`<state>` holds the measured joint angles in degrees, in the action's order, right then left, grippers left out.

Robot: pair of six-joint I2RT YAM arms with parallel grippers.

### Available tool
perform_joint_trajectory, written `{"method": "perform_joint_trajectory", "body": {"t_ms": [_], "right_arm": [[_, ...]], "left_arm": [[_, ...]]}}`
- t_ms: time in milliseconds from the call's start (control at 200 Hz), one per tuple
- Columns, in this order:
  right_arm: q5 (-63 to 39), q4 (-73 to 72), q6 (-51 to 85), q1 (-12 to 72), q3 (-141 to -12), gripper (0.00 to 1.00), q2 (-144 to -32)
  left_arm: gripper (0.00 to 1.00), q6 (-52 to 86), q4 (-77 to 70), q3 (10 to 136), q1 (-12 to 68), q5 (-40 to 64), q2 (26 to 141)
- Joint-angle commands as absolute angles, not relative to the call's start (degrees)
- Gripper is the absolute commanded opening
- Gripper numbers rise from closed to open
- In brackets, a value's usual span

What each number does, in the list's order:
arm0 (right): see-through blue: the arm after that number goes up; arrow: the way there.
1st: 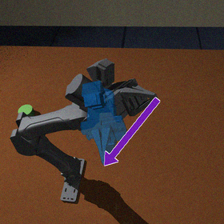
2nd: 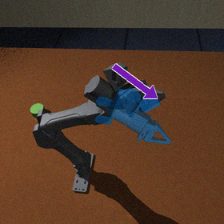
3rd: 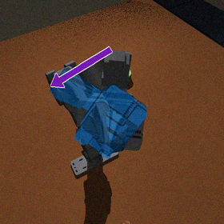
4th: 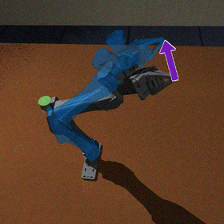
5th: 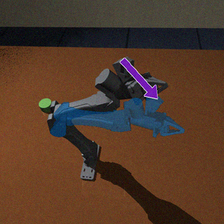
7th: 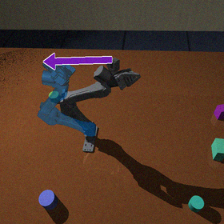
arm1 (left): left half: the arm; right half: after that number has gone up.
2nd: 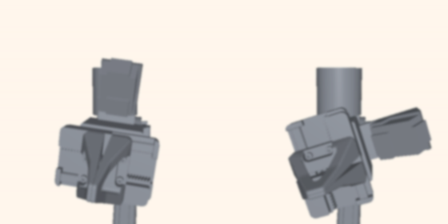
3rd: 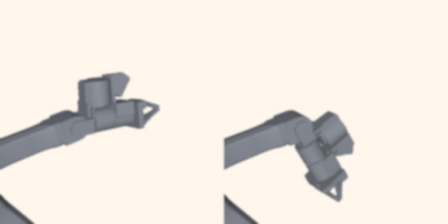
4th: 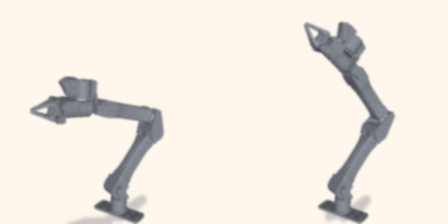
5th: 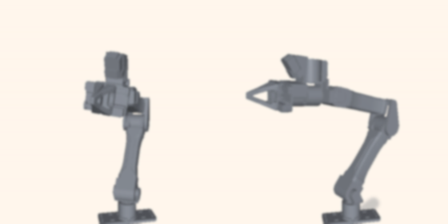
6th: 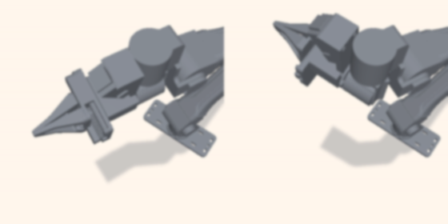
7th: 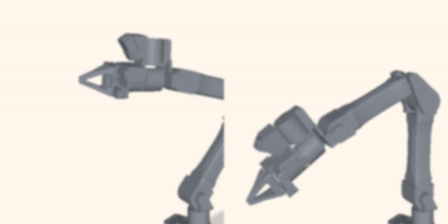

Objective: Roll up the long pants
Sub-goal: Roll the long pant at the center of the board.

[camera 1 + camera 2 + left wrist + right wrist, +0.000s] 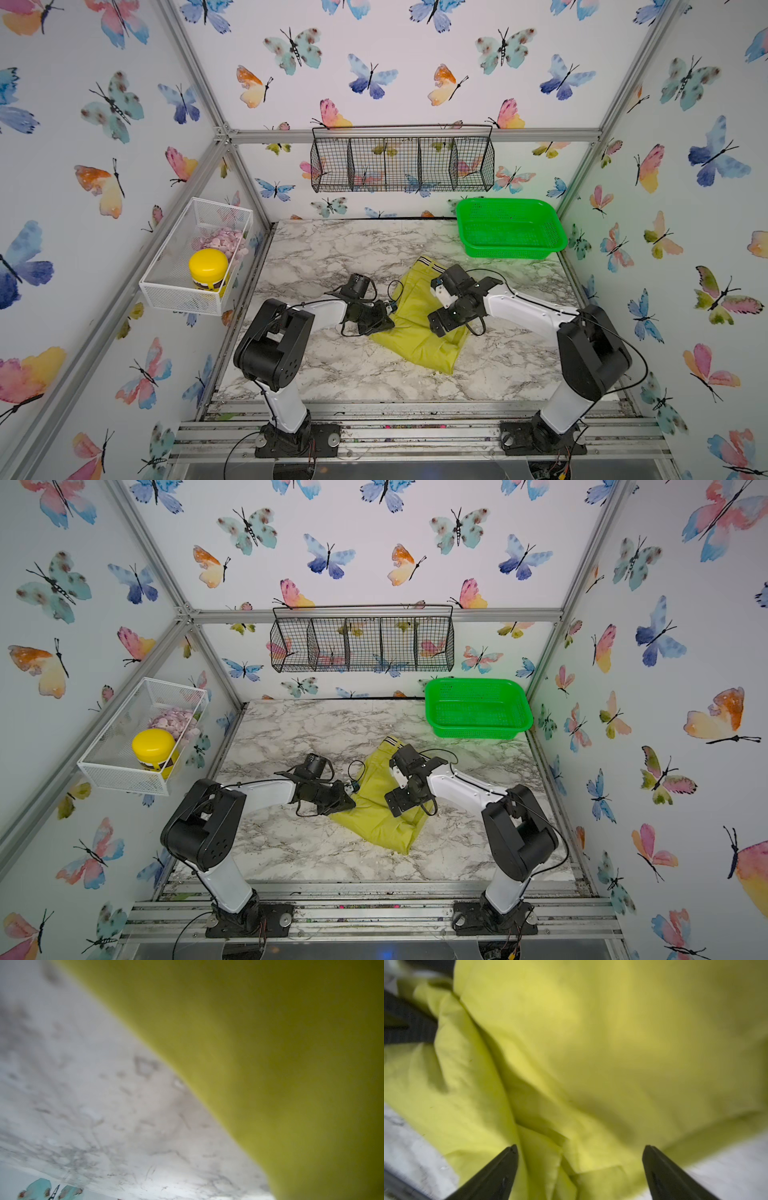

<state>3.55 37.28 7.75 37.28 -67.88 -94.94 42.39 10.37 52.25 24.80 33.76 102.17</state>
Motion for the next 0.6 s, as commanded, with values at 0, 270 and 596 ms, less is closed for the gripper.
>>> {"method": "perform_joint_trajectory", "body": {"t_ms": [0, 270, 596], "right_arm": [[21.67, 41.78, 6.83, 37.72, -74.29, 0.99, -87.77], [24.19, 50.73, 4.33, 63.02, -76.49, 0.97, -97.99], [33.15, 38.19, 1.15, 70.31, -64.69, 0.98, -100.58]], "left_arm": [[0.0, 40.4, 19.69, 49.24, 24.69, 24.33, 109.3], [0.0, 40.73, 20.7, 51.13, 24.52, 23.95, 109.62], [0.0, 41.87, 19.96, 50.63, 24.51, 24.29, 109.64]]}}
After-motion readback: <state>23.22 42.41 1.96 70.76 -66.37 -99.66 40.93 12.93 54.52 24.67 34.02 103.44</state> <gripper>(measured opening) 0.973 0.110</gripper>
